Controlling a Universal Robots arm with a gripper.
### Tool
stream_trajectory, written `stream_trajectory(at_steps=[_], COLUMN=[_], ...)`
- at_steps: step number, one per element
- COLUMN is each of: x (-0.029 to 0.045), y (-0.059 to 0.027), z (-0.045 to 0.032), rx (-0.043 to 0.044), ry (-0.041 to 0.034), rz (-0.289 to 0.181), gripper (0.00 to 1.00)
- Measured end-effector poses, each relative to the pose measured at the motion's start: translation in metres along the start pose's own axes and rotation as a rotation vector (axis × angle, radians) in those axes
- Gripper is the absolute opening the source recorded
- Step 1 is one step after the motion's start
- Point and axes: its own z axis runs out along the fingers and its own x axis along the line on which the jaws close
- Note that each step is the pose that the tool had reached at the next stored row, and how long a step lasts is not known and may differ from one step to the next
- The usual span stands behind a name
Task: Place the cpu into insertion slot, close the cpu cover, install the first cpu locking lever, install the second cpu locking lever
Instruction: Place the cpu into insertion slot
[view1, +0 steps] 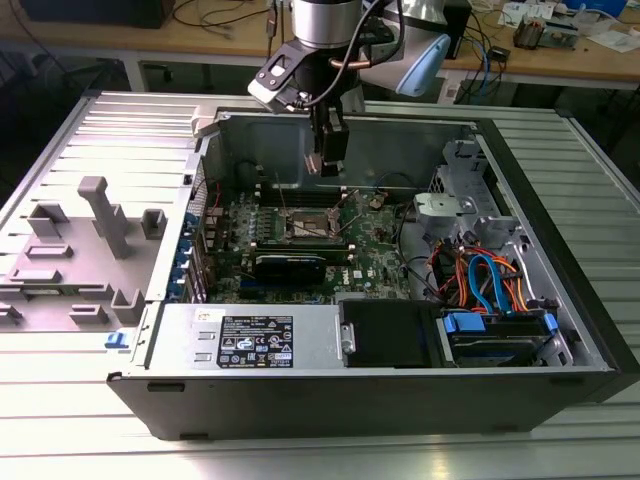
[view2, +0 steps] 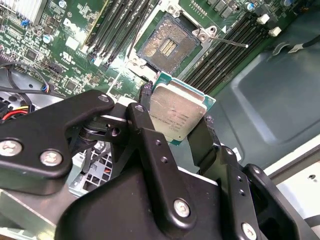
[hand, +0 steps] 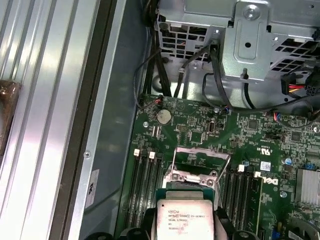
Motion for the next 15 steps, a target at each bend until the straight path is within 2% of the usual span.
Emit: stream_trajectory(at_steps=[10, 15], x=[0.0000, 0.0000], y=[0.0000, 0.0000], z=[0.0000, 0.0001], rx=[0.0001, 0.0003], ry=[-0.0003, -0.0019], rz=[0.003, 0.027], gripper=[0.55, 0.55])
